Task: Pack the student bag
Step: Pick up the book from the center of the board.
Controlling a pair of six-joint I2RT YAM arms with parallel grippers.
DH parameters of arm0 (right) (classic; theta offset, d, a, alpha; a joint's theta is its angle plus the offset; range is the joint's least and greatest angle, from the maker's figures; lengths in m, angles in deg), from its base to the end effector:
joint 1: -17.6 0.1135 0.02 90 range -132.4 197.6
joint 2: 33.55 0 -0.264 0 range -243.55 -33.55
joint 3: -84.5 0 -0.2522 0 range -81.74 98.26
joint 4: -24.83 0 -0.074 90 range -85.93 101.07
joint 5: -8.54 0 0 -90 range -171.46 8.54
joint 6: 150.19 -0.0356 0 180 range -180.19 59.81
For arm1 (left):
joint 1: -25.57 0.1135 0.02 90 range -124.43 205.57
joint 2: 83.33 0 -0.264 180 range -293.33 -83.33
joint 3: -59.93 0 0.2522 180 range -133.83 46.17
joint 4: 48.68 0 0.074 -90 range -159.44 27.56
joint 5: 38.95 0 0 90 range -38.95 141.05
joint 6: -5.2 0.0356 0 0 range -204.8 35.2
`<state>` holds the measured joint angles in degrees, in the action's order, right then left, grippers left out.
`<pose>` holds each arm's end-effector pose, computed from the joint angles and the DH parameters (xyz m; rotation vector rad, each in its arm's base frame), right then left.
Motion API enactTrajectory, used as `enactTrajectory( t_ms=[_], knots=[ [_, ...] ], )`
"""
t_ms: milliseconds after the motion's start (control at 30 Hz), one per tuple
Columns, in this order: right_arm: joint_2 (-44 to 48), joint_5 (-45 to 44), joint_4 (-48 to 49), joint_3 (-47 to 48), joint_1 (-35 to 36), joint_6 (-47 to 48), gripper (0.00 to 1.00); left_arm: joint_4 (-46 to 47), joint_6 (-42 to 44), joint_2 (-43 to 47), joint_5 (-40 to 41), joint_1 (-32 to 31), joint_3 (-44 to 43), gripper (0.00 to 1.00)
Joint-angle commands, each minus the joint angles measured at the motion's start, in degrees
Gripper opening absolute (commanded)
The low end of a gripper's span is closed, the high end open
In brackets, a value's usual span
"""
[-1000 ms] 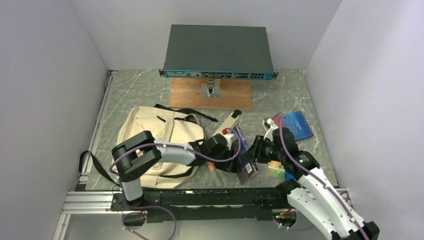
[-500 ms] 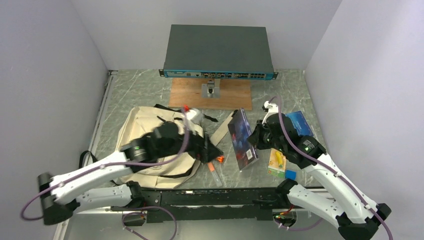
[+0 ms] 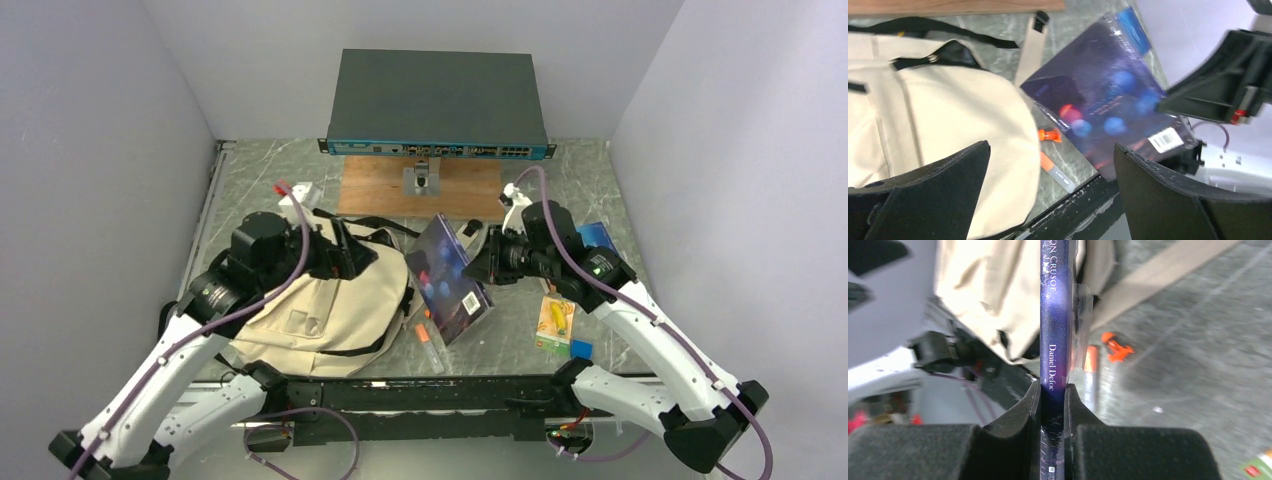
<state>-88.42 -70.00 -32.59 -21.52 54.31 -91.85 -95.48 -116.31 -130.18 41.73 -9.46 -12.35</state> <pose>0.1496 0.1203 0.3445 -0.2192 2.3598 0.8408 0.1349 -0.1016 0.3746 0.1771 2.0467 -0.9078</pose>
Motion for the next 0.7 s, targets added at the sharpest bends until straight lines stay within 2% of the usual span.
enactTrajectory(
  t_ms=[0, 133, 300, 333, 400, 467, 667],
  knots=[
    [-0.6, 13.8, 15.6, 5.7, -3.2, -9.6, 0.00, 0.0, -10.4, 8.4, -2.9, 7.2, 5.9, 1.00],
    [-2.3, 23.0, 26.6, 3.2, -6.9, -20.5, 0.00, 10.8, -24.6, 13.2, -8.3, 8.7, 16.9, 1.00],
    [-4.8, 30.2, 40.5, 0.2, -8.3, -31.4, 0.00, 36.9, -34.4, 17.7, -13.8, 8.7, 30.0, 1.00],
    [-5.2, 30.9, 44.2, -0.6, -8.3, -33.4, 0.00, 39.9, -35.0, 17.6, -14.3, 8.8, 31.0, 1.00],
    [-5.8, 32.2, 49.7, -1.8, -8.3, -37.1, 0.00, 39.9, -34.5, 16.6, -14.3, 8.7, 30.4, 1.00],
    [-6.5, 32.9, 51.9, -1.9, -8.3, -38.8, 0.00, 42.7, -34.6, 15.6, -14.9, 8.7, 30.0, 1.00],
    [-7.8, 35.4, 57.2, -2.5, -8.1, -42.1, 0.00, 60.1, -40.6, 13.3, -16.8, 8.7, 33.5, 0.98]
  ],
)
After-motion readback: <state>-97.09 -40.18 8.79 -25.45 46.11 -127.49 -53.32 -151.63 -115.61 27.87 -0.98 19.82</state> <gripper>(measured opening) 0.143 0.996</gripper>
